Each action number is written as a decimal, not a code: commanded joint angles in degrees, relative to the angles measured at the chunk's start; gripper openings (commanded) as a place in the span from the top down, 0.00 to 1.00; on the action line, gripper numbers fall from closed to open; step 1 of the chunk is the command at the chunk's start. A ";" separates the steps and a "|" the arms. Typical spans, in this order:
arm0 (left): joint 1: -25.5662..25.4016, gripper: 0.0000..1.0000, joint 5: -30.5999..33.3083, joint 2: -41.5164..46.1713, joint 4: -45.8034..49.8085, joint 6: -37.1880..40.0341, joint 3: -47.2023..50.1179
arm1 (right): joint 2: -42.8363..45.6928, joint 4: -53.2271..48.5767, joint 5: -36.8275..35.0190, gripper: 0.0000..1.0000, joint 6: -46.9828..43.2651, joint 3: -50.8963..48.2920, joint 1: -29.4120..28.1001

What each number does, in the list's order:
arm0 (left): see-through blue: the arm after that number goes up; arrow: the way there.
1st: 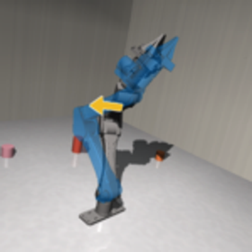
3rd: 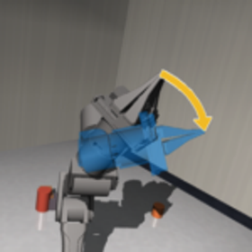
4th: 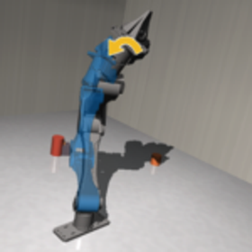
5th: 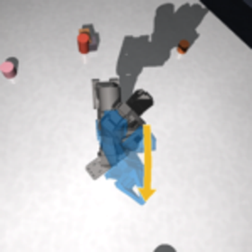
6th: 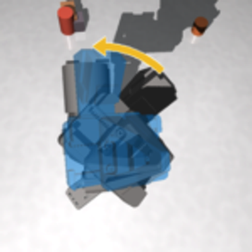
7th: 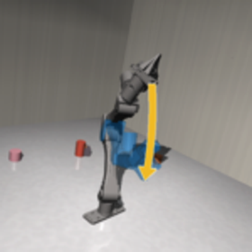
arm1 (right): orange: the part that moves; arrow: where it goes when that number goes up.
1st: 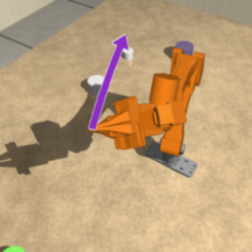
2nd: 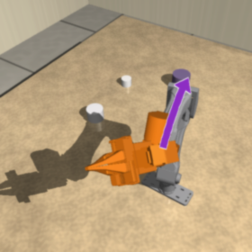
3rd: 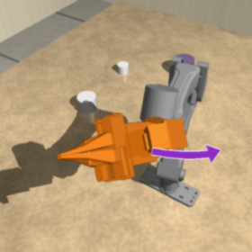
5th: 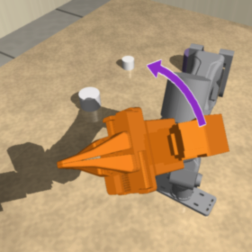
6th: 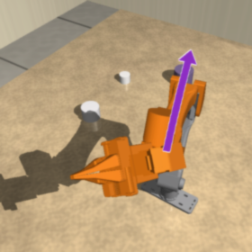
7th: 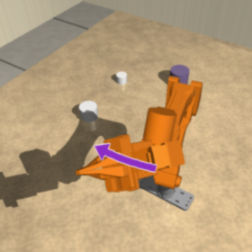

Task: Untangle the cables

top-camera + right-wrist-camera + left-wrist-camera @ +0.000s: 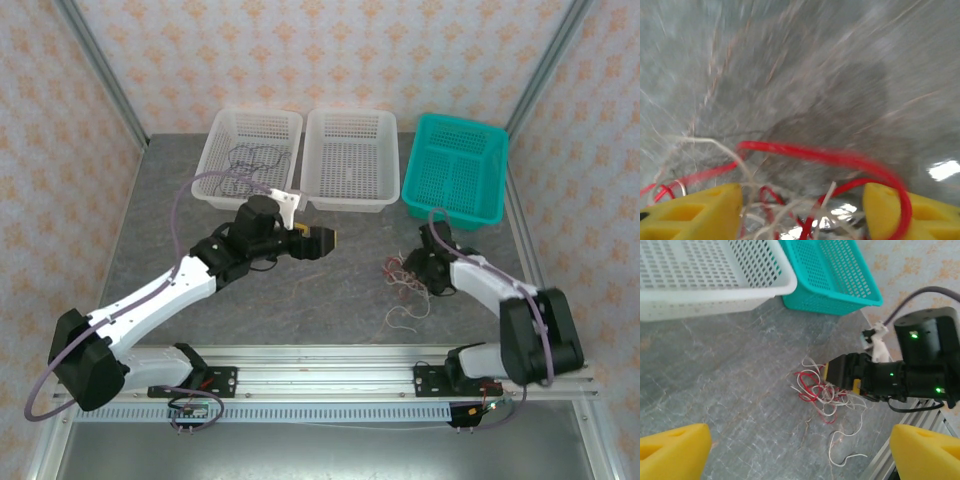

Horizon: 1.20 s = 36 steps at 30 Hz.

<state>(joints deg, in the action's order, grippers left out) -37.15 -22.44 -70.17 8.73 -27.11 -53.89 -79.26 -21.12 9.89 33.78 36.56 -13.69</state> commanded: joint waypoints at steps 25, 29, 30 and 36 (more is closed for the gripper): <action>-17.71 0.19 5.56 -27.16 -14.27 -8.39 1.06 | -3.09 17.02 6.89 1.00 36.06 0.18 -5.40; -17.98 0.20 12.22 -27.81 -7.50 -4.27 -0.54 | -1.71 15.09 5.97 1.00 34.10 0.54 -5.45; -17.90 0.20 13.74 -27.89 -5.44 -3.84 -0.96 | -1.44 14.53 5.57 1.00 33.78 0.62 -5.43; -17.88 0.28 23.19 -27.47 2.73 2.70 -2.60 | -0.88 13.91 5.32 0.97 32.26 1.06 -5.40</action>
<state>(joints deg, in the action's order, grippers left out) -55.09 -6.63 -98.74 5.17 -29.52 -54.76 -81.28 -5.61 16.95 66.85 37.15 -18.87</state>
